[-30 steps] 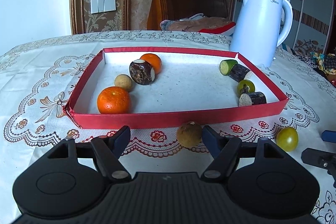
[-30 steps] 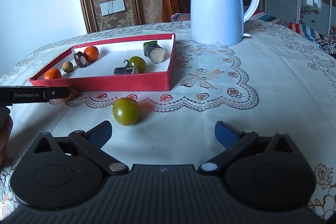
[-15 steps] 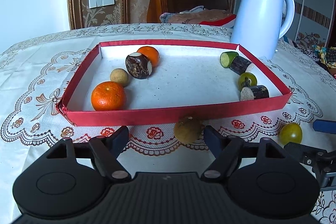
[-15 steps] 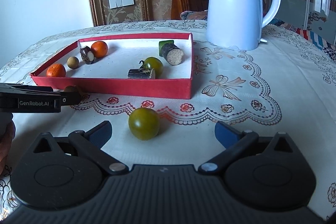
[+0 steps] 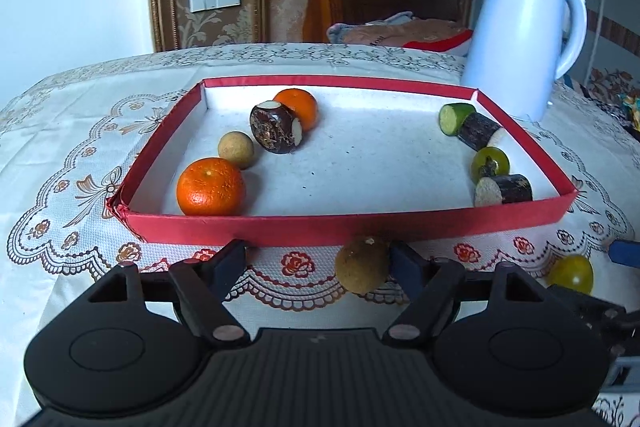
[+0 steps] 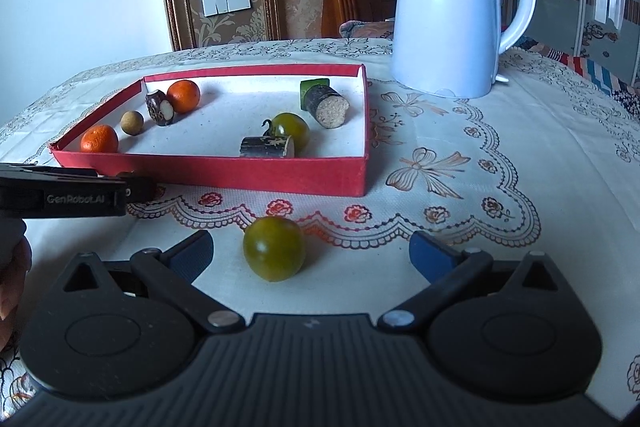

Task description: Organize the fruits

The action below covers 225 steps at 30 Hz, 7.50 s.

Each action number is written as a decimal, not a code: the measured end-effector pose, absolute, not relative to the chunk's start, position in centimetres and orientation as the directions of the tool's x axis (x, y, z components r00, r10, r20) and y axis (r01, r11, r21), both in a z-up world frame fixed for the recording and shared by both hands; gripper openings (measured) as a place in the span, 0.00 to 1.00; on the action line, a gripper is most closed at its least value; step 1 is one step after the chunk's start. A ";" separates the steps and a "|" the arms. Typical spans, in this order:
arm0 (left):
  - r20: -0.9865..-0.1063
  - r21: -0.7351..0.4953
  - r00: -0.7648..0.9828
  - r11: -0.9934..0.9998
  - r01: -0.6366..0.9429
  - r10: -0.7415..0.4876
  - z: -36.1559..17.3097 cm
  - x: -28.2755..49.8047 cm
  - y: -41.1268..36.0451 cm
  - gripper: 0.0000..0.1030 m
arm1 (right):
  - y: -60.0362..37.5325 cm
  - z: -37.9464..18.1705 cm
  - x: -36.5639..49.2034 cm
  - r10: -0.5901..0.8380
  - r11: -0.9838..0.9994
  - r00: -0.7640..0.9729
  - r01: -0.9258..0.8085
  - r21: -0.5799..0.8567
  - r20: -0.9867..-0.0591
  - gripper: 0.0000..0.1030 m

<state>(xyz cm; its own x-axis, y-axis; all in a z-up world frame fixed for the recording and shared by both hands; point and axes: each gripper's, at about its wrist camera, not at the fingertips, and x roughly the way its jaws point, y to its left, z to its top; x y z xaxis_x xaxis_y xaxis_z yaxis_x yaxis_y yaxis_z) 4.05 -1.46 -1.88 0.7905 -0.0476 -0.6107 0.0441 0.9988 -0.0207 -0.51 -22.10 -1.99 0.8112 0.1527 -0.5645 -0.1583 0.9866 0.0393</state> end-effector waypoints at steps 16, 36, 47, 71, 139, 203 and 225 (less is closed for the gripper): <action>-0.596 -0.018 0.795 0.991 0.130 -0.115 -1.7 2.9 -2.0 0.41 | -20.7 -2.2 0.5 0.193 0.974 0.791 -0.225 0.017 -0.581 0.50; -0.509 0.030 0.850 0.984 0.174 -0.135 -0.7 1.0 -2.6 0.27 | -21.5 -1.4 -0.8 0.219 0.972 0.838 -0.232 0.037 -0.500 0.30; -0.479 -0.040 0.867 0.990 0.138 -0.140 0.5 2.2 -1.5 0.27 | -21.1 0.2 0.1 0.207 0.975 0.875 -0.221 0.021 -0.437 0.30; -0.540 -0.022 0.841 1.000 0.010 -0.020 0.2 10.2 -1.6 0.27 | -17.7 0.9 9.6 0.169 0.983 0.865 -0.185 0.013 -0.472 0.30; -0.494 -0.036 0.869 0.998 -0.053 0.028 -0.5 10.2 0.9 0.86 | -17.0 -0.5 11.2 0.168 0.985 0.858 -0.161 0.057 -0.486 0.70; -0.494 -0.039 0.869 0.999 0.002 -0.021 0.2 1.4 1.7 0.86 | -20.3 -0.6 1.6 0.195 0.978 0.875 -0.142 0.151 -0.442 0.94; -0.489 0.001 0.872 1.000 -0.020 0.018 0.1 0.9 1.4 0.86 | -20.3 -0.8 1.4 0.212 0.975 0.862 -0.155 0.157 -0.460 0.97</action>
